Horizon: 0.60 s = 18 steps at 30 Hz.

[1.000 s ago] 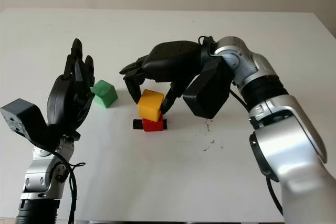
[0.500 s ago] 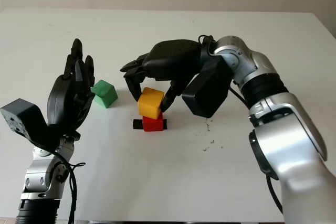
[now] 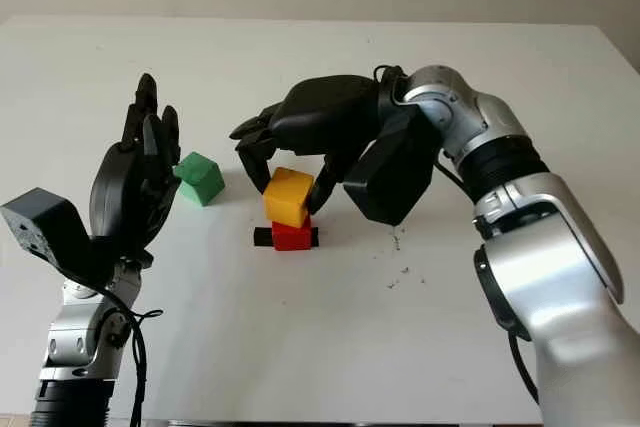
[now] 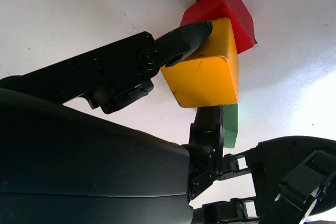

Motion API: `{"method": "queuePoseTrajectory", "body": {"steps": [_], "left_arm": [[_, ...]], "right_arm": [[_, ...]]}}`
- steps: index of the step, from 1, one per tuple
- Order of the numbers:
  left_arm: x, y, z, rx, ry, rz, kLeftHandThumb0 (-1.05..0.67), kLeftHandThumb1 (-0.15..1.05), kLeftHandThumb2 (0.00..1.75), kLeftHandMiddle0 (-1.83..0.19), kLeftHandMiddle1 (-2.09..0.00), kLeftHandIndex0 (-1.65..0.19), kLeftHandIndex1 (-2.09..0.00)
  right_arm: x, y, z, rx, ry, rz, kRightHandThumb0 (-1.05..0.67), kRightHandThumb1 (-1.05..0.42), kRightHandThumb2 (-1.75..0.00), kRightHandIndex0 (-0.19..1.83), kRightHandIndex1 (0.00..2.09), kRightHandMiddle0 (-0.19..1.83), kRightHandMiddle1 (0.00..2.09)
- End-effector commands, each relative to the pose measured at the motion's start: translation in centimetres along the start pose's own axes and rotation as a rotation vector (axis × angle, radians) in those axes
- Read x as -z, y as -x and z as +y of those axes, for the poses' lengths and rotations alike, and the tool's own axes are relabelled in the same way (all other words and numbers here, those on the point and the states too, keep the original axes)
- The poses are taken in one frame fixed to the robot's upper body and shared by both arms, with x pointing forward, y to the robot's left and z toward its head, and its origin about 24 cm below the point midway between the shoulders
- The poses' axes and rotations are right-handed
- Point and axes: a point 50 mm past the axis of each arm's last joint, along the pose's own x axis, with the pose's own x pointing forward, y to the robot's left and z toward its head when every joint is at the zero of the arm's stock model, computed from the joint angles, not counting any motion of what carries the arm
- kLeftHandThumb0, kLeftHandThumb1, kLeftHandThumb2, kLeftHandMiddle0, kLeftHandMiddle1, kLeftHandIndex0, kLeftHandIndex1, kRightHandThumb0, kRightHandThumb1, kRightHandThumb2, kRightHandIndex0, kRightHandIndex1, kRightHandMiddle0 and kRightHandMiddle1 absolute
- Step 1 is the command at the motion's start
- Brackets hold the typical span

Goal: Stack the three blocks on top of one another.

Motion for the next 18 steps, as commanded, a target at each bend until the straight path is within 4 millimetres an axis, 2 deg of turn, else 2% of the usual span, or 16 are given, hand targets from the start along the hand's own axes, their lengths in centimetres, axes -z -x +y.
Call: {"method": "queuePoseTrajectory", "body": {"steps": [1,5,8,14,18], "left_arm": [[-0.38,0.06,-0.12,0.006,-0.005,-0.017,-0.75,1.05,0.71,0.19,0.00,0.19,0.00],[-0.43,0.10,-0.11,0.005,-0.008,-0.018,-0.75,1.05,0.71,0.19,0.00,0.19,0.00],[-0.44,0.09,-0.04,0.008,-0.011,-0.020,-0.75,1.05,0.71,0.19,0.00,0.19,0.00],[-0.43,0.02,0.04,0.009,-0.002,-0.018,-0.75,1.05,0.71,0.19,0.00,0.19,0.00],[-0.43,-0.02,0.14,0.013,-0.010,-0.019,-0.75,1.05,0.71,0.19,0.00,0.19,0.00]], "right_arm": [[0.03,0.20,0.25,-0.021,0.003,0.005,-0.47,-0.96,-0.05,0.16,0.04,0.38,1.45],[0.05,0.23,0.40,-0.054,0.021,0.018,-0.51,-0.94,-0.05,0.12,0.03,0.27,1.46],[-0.03,0.31,0.42,-0.076,0.042,0.019,-0.58,-0.93,-0.05,0.05,0.02,0.07,1.29],[-0.09,0.47,0.41,-0.110,0.063,0.023,-0.70,-0.91,-0.05,-0.12,0.03,-0.02,0.66],[-0.02,0.63,0.40,-0.123,0.061,0.039,-0.77,-0.91,-0.05,-0.19,0.00,-0.12,0.43]]}}
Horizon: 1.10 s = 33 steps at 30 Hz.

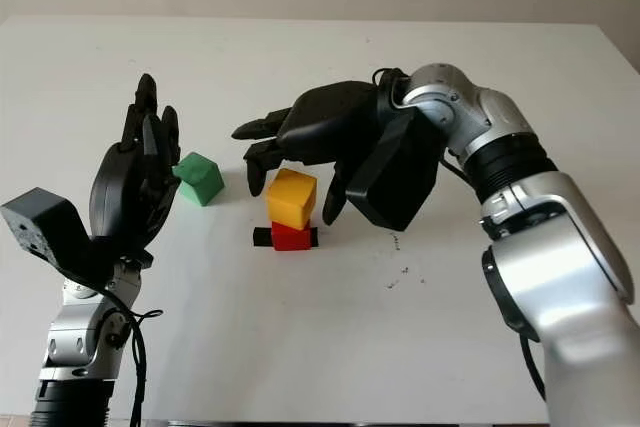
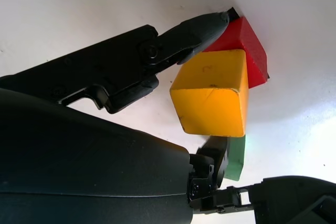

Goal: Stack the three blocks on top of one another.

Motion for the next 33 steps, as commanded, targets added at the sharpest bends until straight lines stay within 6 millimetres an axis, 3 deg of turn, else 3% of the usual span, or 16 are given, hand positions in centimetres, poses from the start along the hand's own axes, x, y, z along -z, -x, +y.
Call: {"method": "queuePoseTrajectory", "body": {"steps": [1,5,10,13,17,22,26,33], "left_arm": [[-0.4,0.0,0.2,0.004,-0.013,-0.019,-0.75,1.05,0.71,0.19,0.00,0.19,0.00],[-0.5,0.0,0.2,0.007,-0.012,-0.020,-0.75,1.05,0.71,0.19,0.00,0.19,0.00],[-0.5,0.0,0.3,0.005,-0.016,-0.022,-0.75,1.05,0.71,0.19,0.00,0.19,0.00],[-0.6,0.0,0.4,0.010,-0.023,-0.027,-0.74,1.05,0.71,0.19,0.00,0.19,0.00],[-0.7,0.1,0.6,0.005,-0.022,-0.034,-0.74,1.05,0.70,0.19,0.00,0.19,0.00],[-0.9,0.1,0.9,-0.008,-0.028,-0.035,-0.74,1.05,0.69,0.19,0.00,0.19,0.00],[-1.0,0.1,1.2,-0.008,-0.036,-0.036,-0.73,1.05,0.70,0.19,0.00,0.19,0.00],[-1.1,-0.1,1.5,0.000,-0.037,-0.035,-0.75,1.05,0.71,0.19,0.00,0.19,0.00]], "right_arm": [[0.0,0.3,0.1,-0.002,0.002,0.009,-0.79,-0.91,-0.05,-0.19,0.00,-0.15,0.40],[0.2,0.5,0.1,0.001,-0.020,0.033,-0.88,-0.91,-0.05,-0.19,0.00,-0.19,0.04],[0.5,1.0,-0.2,0.077,-0.071,0.044,-0.94,-0.93,-0.06,-0.19,0.00,-0.19,0.00],[0.8,1.9,-0.7,0.186,-0.113,0.055,-1.03,-1.03,-0.09,-0.19,0.00,-0.19,0.00],[1.9,4.2,-0.3,0.437,-0.303,0.122,-0.96,-1.05,-0.32,-0.19,0.00,-0.19,0.00],[3.5,6.5,4.0,0.734,-0.655,0.248,-0.89,-1.05,-0.54,-0.19,0.00,-0.19,0.00],[3.0,6.7,7.3,0.847,-0.915,0.262,-0.87,-1.05,-0.63,-0.19,0.00,-0.19,0.00],[1.3,6.7,10.1,1.019,-1.181,0.306,-0.81,-1.05,-0.66,-0.19,0.00,-0.19,0.00]]}}
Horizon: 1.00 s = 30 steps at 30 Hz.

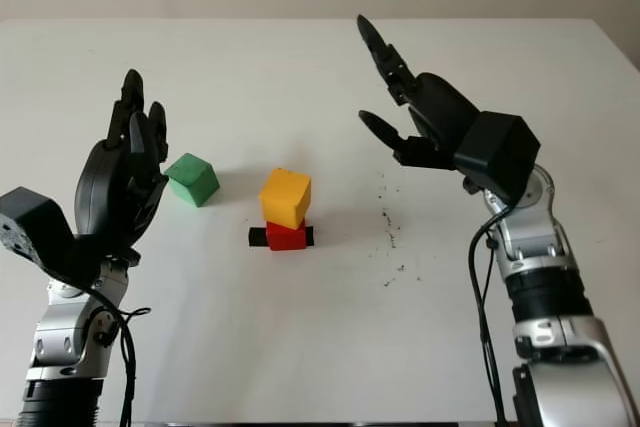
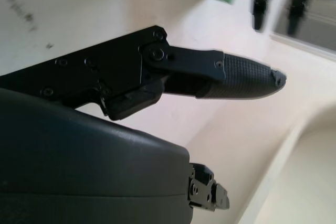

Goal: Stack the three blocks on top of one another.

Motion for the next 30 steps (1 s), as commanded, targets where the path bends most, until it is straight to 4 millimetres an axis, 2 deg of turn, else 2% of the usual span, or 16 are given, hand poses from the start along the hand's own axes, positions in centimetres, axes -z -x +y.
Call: {"method": "queuePoseTrajectory", "body": {"steps": [1,4,7,15,17,19,21,24,27,30], "left_arm": [[-0.5,-0.2,0.3,0.001,-0.010,-0.018,-0.74,1.05,0.71,0.19,0.00,0.19,0.00],[-0.5,-0.2,0.6,0.000,-0.014,-0.017,-0.74,1.05,0.72,0.19,0.00,0.19,0.00],[-0.6,-0.3,0.9,0.002,-0.025,-0.024,-0.76,1.05,0.70,0.19,0.00,0.19,0.00],[-2.1,-0.6,2.3,0.054,-0.188,-0.059,-0.70,1.05,0.63,0.18,-0.02,0.18,-0.01],[-3.1,-0.8,3.1,0.082,-0.307,-0.071,-0.68,1.05,0.56,0.12,-0.06,0.12,-0.04],[-4.4,-1.3,3.8,0.106,-0.415,-0.103,-0.66,1.05,0.38,-0.13,-0.16,-0.08,-0.15],[-5.9,-1.9,4.5,0.140,-0.471,-0.137,-0.56,1.04,0.18,-0.40,-0.25,-0.32,-0.30],[-8.1,-2.8,5.3,0.158,-0.629,-0.140,-0.48,1.00,0.07,-0.59,-0.32,-0.51,-0.43],[-10.3,-3.6,5.7,0.202,-0.898,-0.132,-0.52,0.96,0.05,-0.60,-0.31,-0.56,-0.48],[-11.8,-4.1,5.3,0.306,-1.169,-0.078,-0.56,0.90,0.05,-0.50,-0.11,-0.53,-0.35]], "right_arm": [[0.1,0.8,0.4,0.084,-0.125,0.004,-0.80,-1.05,-0.65,-0.19,0.00,-0.19,0.00],[0.5,1.7,1.4,0.197,-0.306,0.028,-0.78,-1.05,-0.64,-0.19,0.00,-0.19,0.00],[0.8,2.6,2.7,0.275,-0.413,0.029,-0.76,-1.05,-0.66,-0.19,0.00,-0.19,0.00],[1.3,3.2,3.9,0.348,-0.565,0.002,-0.76,-1.05,-0.75,-0.19,0.00,-0.19,0.00],[1.3,3.2,3.9,0.350,-0.571,0.002,-0.76,-1.05,-0.74,-0.19,0.00,-0.19,0.00],[1.4,3.3,4.0,0.348,-0.570,0.000,-0.75,-1.05,-0.73,-0.19,0.00,-0.19,0.00],[1.4,3.4,4.0,0.351,-0.562,-0.002,-0.75,-1.05,-0.73,-0.19,0.00,-0.19,0.00],[1.3,3.4,3.9,0.358,-0.555,-0.010,-0.75,-1.05,-0.72,-0.19,0.00,-0.19,0.00],[1.3,3.3,3.8,0.359,-0.555,-0.010,-0.76,-1.05,-0.70,-0.19,0.00,-0.19,0.00],[1.4,3.3,4.0,0.345,-0.560,-0.002,-0.76,-1.05,-0.69,-0.19,0.00,-0.19,0.00]]}}
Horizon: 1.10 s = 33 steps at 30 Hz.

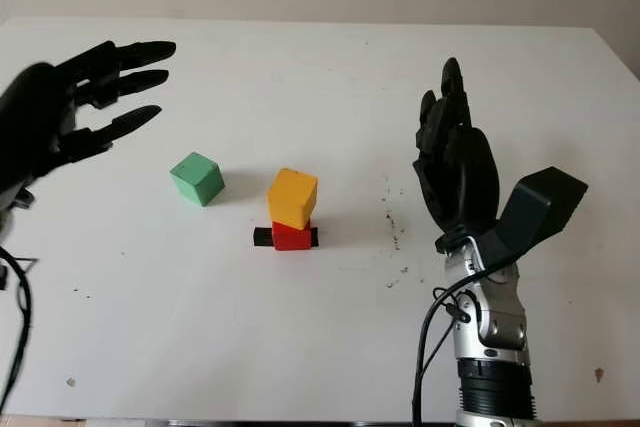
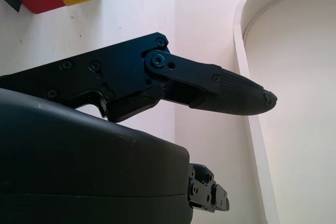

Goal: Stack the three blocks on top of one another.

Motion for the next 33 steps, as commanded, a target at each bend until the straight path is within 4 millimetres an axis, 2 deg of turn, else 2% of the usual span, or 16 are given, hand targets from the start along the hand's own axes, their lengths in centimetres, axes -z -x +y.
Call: {"method": "queuePoseTrajectory", "body": {"steps": [1,5,12,20,24,28,33], "left_arm": [[-0.9,-0.5,0.5,0.090,-0.155,0.010,-0.61,0.88,0.05,-0.42,-0.06,-0.51,-0.28],[-1.3,-1.3,0.0,0.211,-0.313,0.019,-0.63,0.78,0.04,-0.23,-0.03,-0.52,-0.13],[-1.3,-2.9,-2.0,0.374,-0.394,0.025,-0.57,0.75,0.05,-0.15,-0.04,-0.48,-0.07],[0.1,-3.2,-5.8,0.420,-0.485,0.019,-0.67,0.80,0.07,-0.06,-0.03,-0.35,-0.01],[0.3,-3.1,-6.6,0.418,-0.501,-0.002,-0.66,0.84,0.07,-0.02,-0.03,-0.32,-0.02],[0.4,-3.3,-7.1,0.401,-0.525,-0.013,-0.64,0.84,0.06,-0.03,-0.05,-0.35,-0.04],[0.7,-3.5,-7.6,0.387,-0.558,-0.028,-0.61,0.83,0.05,-0.13,-0.08,-0.48,-0.11]], "right_arm": [[-0.1,0.1,0.1,-0.011,-0.003,-0.001,-0.76,-1.05,-0.69,-0.19,0.00,-0.19,0.00],[0.0,0.1,0.2,-0.021,-0.011,0.012,-0.76,-1.05,-0.69,-0.19,0.00,-0.19,0.00],[0.1,0.0,0.3,-0.026,-0.018,0.011,-0.76,-1.05,-0.67,-0.19,0.00,-0.19,0.00],[0.0,0.1,0.4,-0.025,-0.014,-0.002,-0.76,-1.05,-0.66,-0.18,0.03,-0.17,0.03],[0.0,0.1,0.3,-0.024,-0.011,-0.003,-0.76,-1.05,-0.66,-0.18,0.04,-0.17,0.04],[0.0,0.0,0.4,-0.021,-0.015,-0.005,-0.75,-1.05,-0.66,-0.17,0.04,-0.16,0.05],[0.1,0.0,0.4,-0.018,-0.017,-0.009,-0.74,-1.05,-0.66,-0.16,0.05,-0.15,0.05]]}}
